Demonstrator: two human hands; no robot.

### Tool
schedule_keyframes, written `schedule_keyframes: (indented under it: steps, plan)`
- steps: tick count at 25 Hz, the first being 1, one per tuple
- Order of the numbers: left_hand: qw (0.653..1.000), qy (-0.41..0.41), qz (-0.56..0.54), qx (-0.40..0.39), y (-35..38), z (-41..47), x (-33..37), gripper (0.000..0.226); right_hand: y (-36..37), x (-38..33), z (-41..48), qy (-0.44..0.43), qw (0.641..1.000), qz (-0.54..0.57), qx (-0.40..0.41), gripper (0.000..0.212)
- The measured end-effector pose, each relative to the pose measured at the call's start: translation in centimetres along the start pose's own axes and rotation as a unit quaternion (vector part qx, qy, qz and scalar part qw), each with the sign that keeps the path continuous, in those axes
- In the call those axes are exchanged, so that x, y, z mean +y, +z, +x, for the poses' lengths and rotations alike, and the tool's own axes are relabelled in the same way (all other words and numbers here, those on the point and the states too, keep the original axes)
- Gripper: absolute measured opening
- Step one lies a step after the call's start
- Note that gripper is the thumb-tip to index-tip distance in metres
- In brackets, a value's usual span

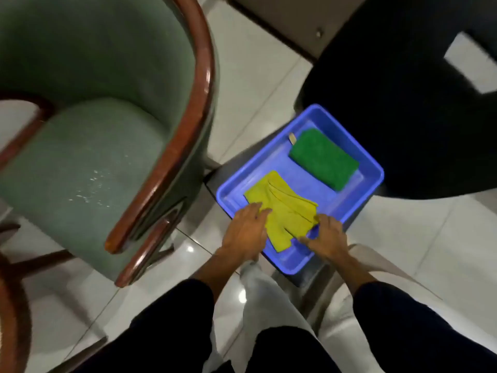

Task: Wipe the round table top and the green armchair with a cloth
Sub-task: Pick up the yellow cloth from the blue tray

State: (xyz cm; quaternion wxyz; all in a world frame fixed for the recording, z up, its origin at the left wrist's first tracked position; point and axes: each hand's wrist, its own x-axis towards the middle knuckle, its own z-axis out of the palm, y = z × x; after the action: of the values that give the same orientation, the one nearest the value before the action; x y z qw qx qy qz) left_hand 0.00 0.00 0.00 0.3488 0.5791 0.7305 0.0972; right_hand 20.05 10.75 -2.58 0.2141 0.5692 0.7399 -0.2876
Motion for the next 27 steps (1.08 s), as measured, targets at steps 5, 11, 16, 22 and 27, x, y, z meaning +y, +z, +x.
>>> schedule_keyframes:
  steps: [5, 11, 16, 22, 27]
  plan:
    - [0.996, -0.077, 0.030, -0.030, 1.8, 8.9, -2.9, 0.061, 1.9, -0.5, 4.1, 0.025, 0.978, -0.177, 0.105, 0.082]
    - [0.978, -0.172, -0.097, -0.064, 2.1, 11.8, -2.8, 0.063, 3.1, -0.3, 6.4, 0.018, 0.997, -0.075, -0.028, 0.076]
    - [0.976, -0.075, -0.193, -0.064, -1.3, 8.3, -0.1, 0.026, 1.4, -0.6, 4.6, -0.054, 0.998, 0.041, -0.004, 0.077]
    - [0.951, -0.063, -0.290, 0.091, -8.4, 0.7, 0.6, 0.028, -2.2, -7.8, -0.2, -0.156, 0.933, 0.323, 0.018, 0.061]
    - [0.943, 0.010, -0.273, 0.191, -17.4, -8.5, -2.1, 0.056, -3.6, -15.9, -7.6, -0.235, 0.878, 0.403, -0.110, 0.034]
